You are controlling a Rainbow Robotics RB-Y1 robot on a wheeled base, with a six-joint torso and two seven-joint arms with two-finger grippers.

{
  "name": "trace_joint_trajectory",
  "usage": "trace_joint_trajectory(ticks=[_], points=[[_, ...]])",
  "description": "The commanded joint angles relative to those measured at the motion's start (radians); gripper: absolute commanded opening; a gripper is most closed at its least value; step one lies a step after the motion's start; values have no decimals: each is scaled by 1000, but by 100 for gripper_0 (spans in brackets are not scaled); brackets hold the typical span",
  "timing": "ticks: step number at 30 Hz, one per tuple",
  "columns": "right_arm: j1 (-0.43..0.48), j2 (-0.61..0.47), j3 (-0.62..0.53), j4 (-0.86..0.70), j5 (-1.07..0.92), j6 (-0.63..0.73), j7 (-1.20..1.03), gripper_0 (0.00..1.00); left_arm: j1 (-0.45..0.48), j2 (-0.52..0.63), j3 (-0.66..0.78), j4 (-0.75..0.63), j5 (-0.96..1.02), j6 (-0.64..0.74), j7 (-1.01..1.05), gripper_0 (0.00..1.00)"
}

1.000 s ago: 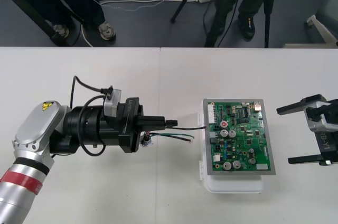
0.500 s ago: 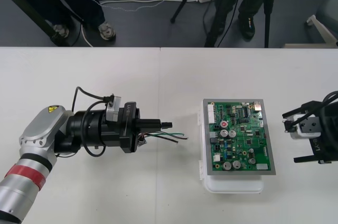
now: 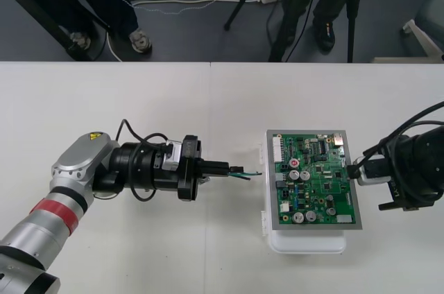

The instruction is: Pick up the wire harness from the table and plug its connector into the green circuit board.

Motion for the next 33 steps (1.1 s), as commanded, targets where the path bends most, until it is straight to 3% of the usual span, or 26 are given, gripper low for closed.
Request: trace_joint_trajectory(ticks=[1, 11, 22, 33], points=[[-48, -35, 71, -7, 28, -7, -118, 100, -55, -23, -56, -7, 13, -52, -11, 0], [-71, -35, 131, -7, 88, -7, -149, 100, -73, -27, -122, -7, 26, -52, -23, 0], [-103, -35, 204, -7, 167, -7, -150, 100, -81, -52, -165, -8, 46, 35, -20, 0], [-109, -30, 215, -7, 169, -7, -163, 100, -86, -69, -165, -7, 48, 86, -11, 0]])
